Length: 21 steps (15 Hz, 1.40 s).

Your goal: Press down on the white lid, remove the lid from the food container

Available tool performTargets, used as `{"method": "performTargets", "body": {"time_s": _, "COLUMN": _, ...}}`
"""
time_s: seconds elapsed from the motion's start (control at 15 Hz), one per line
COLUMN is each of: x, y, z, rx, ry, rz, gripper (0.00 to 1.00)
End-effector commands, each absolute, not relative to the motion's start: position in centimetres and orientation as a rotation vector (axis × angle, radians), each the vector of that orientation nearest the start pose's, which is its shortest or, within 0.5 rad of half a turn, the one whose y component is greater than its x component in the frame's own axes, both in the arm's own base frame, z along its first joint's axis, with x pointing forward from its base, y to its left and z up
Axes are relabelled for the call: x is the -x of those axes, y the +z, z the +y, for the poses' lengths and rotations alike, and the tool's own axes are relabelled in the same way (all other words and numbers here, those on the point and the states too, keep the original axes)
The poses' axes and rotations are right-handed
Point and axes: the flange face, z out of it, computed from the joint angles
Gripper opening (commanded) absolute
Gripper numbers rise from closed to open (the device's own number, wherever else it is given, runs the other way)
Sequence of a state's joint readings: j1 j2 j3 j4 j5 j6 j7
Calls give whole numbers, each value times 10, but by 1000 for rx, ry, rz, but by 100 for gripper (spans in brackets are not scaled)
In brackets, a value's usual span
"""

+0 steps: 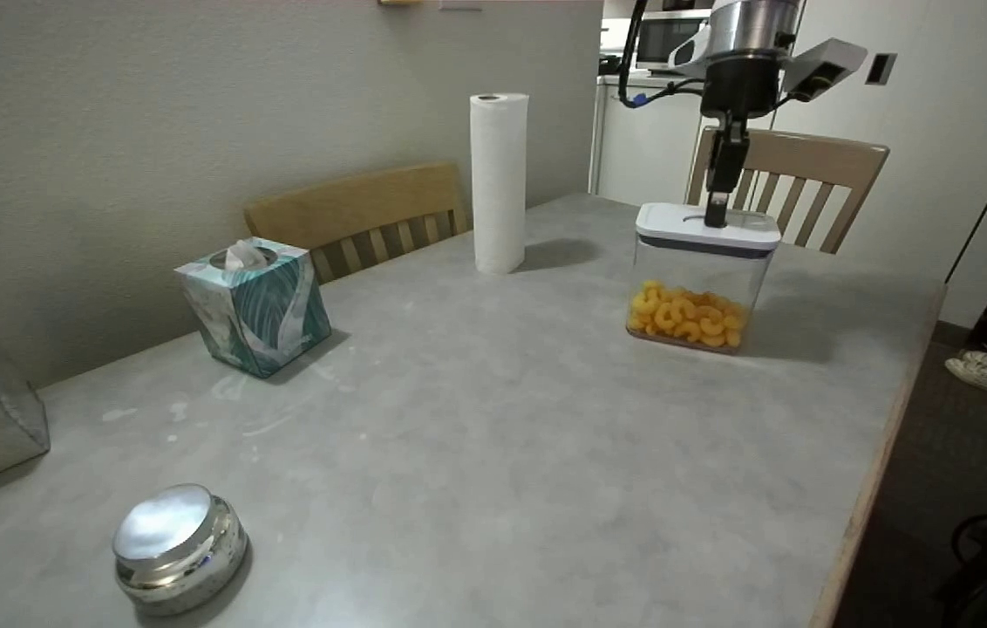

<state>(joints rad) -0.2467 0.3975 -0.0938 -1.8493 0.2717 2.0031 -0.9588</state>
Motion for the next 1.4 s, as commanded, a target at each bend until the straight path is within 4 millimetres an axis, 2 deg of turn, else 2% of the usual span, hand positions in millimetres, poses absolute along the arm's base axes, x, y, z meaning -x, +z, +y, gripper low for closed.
{"method": "performTargets", "body": {"time_s": 0.0, "x": -574, "y": 220, "z": -181, "rx": 2701, "ry": 315, "rz": -648, "gripper": 0}}
{"method": "performTargets", "body": {"time_s": 0.33, "x": -571, "y": 220, "z": -195, "rx": 2727, "ry": 353, "rz": -541, "gripper": 0}}
{"method": "performTargets", "body": {"time_s": 0.67, "x": -581, "y": 267, "z": -200, "rx": 2767, "ry": 234, "rz": -550, "gripper": 0}}
{"method": "performTargets", "body": {"time_s": 1.13, "x": -583, "y": 300, "z": -195, "rx": 2770, "ry": 175, "rz": -557, "gripper": 0}}
{"method": "performTargets", "body": {"time_s": 1.33, "x": -583, "y": 331, "z": -189, "rx": 2788, "ry": 142, "rz": -561, "gripper": 0}}
